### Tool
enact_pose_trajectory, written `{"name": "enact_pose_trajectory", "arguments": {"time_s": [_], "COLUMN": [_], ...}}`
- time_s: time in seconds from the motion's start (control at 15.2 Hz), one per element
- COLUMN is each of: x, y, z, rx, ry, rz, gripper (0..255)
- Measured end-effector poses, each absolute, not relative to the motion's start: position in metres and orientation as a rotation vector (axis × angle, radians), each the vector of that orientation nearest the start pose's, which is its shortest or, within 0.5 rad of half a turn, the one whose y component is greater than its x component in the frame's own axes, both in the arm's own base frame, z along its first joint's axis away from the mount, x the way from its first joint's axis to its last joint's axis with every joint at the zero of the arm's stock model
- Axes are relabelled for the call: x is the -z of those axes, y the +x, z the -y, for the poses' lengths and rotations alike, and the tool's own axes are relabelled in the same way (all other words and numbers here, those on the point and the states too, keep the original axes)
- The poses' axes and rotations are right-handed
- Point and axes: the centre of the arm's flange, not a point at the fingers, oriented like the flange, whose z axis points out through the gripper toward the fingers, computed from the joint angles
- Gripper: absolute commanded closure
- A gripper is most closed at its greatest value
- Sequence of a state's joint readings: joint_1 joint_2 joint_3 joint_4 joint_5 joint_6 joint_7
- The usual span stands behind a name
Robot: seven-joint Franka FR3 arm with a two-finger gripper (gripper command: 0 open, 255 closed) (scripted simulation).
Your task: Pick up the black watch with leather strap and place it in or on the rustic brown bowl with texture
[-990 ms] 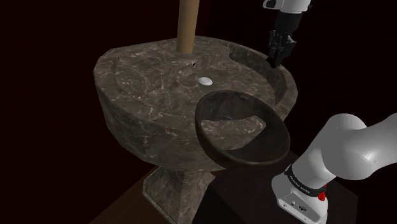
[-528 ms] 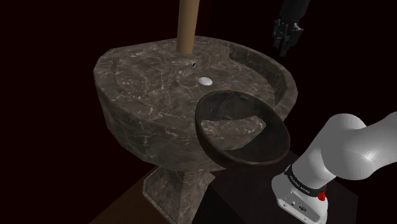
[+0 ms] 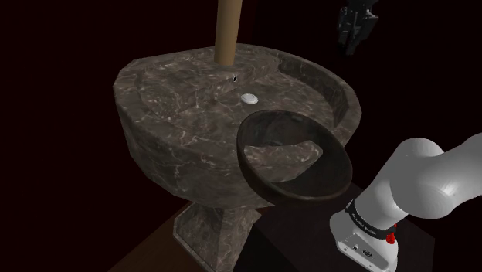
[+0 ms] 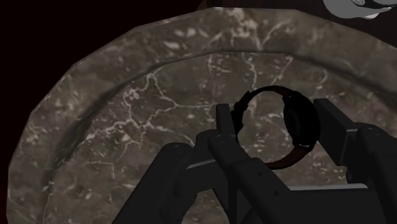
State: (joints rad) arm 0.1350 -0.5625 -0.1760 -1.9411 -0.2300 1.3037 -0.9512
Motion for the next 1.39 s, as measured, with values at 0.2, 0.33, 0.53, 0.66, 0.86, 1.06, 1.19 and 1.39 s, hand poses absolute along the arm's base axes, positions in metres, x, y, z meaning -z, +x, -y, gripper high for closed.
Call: {"name": "enact_pose_trajectory", "arguments": {"time_s": [0.2, 0.33, 0.53, 0.66, 0.86, 1.06, 1.19, 1.39], "x": [-0.696, -0.698, -0.7, -0.7, -0.7, -0.702, -0.702, -0.7], "y": [0.343, 0.338, 0.329, 0.324, 0.315, 0.306, 0.301, 0.29], "z": [0.067, 0.05, 0.017, -0.009, -0.049, -0.085, -0.11, -0.148], "rx": [-0.217, -0.217, -0.217, -0.217, -0.217, -0.217, -0.217, -0.217], "ry": [-2.899, -2.898, -2.898, -2.898, -2.898, -2.898, -2.898, -2.899], "rz": [1.381, 1.382, 1.383, 1.384, 1.383, 1.384, 1.384, 1.383], "gripper": [255, 255, 255, 255, 255, 255, 255, 255]}}
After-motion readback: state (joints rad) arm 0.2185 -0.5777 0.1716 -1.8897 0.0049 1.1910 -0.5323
